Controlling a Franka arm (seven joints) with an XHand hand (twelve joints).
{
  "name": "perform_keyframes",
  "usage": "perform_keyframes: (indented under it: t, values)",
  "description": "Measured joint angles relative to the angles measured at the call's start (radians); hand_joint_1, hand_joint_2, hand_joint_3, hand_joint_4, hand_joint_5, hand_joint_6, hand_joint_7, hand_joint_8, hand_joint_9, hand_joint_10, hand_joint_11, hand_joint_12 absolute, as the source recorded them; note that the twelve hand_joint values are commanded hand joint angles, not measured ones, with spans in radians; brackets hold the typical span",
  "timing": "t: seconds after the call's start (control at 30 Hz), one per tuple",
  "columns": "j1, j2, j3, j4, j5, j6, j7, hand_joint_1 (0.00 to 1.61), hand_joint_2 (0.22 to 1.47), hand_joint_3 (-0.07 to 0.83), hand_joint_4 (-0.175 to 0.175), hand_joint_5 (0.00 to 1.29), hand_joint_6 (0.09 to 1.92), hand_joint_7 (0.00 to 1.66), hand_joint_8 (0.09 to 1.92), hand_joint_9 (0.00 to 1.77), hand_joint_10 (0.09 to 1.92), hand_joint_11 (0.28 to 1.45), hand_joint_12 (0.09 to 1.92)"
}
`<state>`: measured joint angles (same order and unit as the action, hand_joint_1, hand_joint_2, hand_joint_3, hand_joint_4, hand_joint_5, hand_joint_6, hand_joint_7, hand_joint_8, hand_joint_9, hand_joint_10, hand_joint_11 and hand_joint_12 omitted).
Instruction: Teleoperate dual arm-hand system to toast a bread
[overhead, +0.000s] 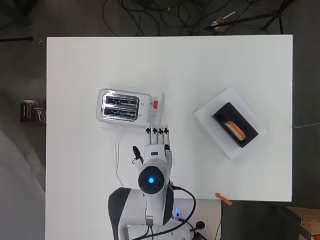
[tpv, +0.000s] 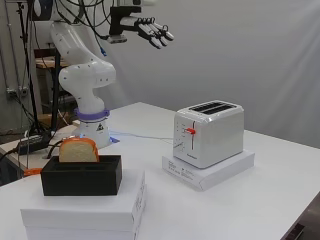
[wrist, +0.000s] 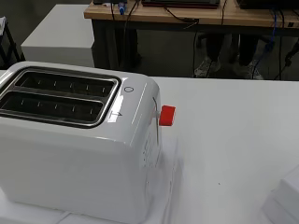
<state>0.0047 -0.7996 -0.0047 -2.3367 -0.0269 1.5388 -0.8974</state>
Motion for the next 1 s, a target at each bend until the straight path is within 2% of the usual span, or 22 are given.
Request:
perform_keyframes:
  t: [0.17,0.47,0.67,0.7,0.73,0.77,0.8,0.83,0.87,0.9,0.93,0.97,1.0]
  values:
    - [-0.002,-0.035,0.031,0.07,-0.054,-0.095,-0.012,0.2,1.19,0.005,-0.078,0.26,0.09,0.55,0.09,0.66,0.09,0.51,0.09]
    - [-0.019,-0.019,0.005,0.089,-0.083,-0.13,0.047,0.19,1.2,0.003,-0.079,0.28,0.09,0.53,0.09,0.65,0.09,0.51,0.09]
    - [-0.056,0.137,-0.137,0.187,-0.159,-0.221,0.073,0.06,1.09,-0.02,-0.015,0.31,0.09,0.41,0.09,0.53,0.09,0.46,0.09]
    - [-0.061,0.165,-0.174,0.204,-0.165,-0.24,0.075,0.09,1.07,-0.016,-0.025,0.33,0.09,0.48,0.09,0.58,0.09,0.48,0.09]
    - [-0.067,0.19,-0.212,0.221,-0.174,-0.253,0.074,0.49,1.1,-0.009,-0.047,0.53,0.46,0.67,0.3,0.76,0.09,0.53,0.09]
    - [-0.072,0.209,-0.251,0.234,-0.191,-0.257,0.071,0.82,1.13,-0.002,0.029,0.71,1.06,0.88,0.94,1.0,0.68,0.72,0.54]
    - [-0.079,0.216,-0.282,0.237,-0.21,-0.245,0.068,1.01,1.15,0.004,0.094,0.84,1.47,1.08,1.4,1.25,1.23,0.95,1.07]
    - [-0.089,0.21,-0.305,0.23,-0.226,-0.214,0.061,1.1,1.17,0.007,0.134,0.86,1.7,1.23,1.67,1.4,1.57,1.11,1.42]
    - [-0.101,0.188,-0.32,0.209,-0.236,-0.163,0.052,0.75,1.07,-0.007,0.069,0.65,1.26,1.05,1.41,1.23,1.45,0.93,1.3]
    - [-0.109,0.153,-0.329,0.178,-0.241,-0.098,0.045,0.42,0.95,-0.019,-0.006,0.44,0.76,0.83,0.92,1.03,1.0,0.75,0.92]
    - [-0.111,0.119,-0.335,0.149,-0.243,-0.039,0.044,0.23,0.86,-0.018,-0.055,0.3,0.41,0.68,0.52,0.91,0.59,0.65,0.56]
    - [-0.111,0.079,-0.343,0.117,-0.245,0.023,0.041,0.15,0.83,-0.01,-0.092,0.23,0.21,0.59,0.27,0.84,0.31,0.6,0.31]
    - [-0.111,0.048,-0.35,0.096,-0.248,0.068,0.037,0.12,0.82,-0.001,-0.111,0.21,0.11,0.55,0.13,0.79,0.16,0.57,0.16]
